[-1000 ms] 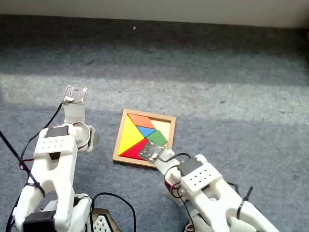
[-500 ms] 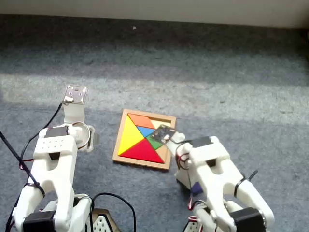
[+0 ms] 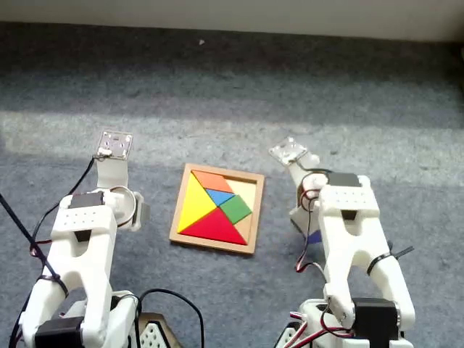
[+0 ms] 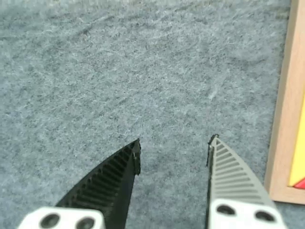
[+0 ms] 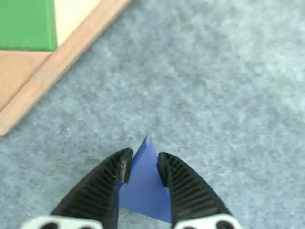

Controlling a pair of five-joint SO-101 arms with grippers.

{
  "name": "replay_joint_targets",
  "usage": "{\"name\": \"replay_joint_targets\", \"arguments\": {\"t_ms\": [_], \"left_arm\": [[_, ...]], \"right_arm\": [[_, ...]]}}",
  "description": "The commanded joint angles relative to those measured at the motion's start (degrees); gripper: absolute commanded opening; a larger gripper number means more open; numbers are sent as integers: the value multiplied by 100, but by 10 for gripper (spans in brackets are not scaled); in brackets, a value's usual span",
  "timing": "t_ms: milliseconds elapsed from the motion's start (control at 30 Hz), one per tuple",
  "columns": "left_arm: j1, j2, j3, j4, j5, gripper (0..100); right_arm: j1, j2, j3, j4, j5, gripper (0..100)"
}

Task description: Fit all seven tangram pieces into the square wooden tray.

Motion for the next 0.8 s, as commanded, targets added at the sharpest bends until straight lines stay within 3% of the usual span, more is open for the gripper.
{"name": "replay_joint_targets", "arguments": {"t_ms": [0, 200, 267, 433, 600, 767], "left_arm": [[13, -145, -40, -88, 62, 242], [13, -145, -40, -88, 62, 242], [13, -145, -40, -79, 62, 242], [13, -145, -40, -79, 62, 242], [13, -145, -40, -79, 62, 242], [13, -136, -40, -79, 53, 242]], "right_arm": [[119, -22, -356, -576, 18, 6], [13, -22, -233, -1314, -1231, 15], [-66, -31, -233, -1297, -1477, 73], [-84, -84, -233, -1130, -1723, 279], [-110, -92, -295, -189, -1705, 289], [-382, -31, -400, -75, -1705, 289]]}}
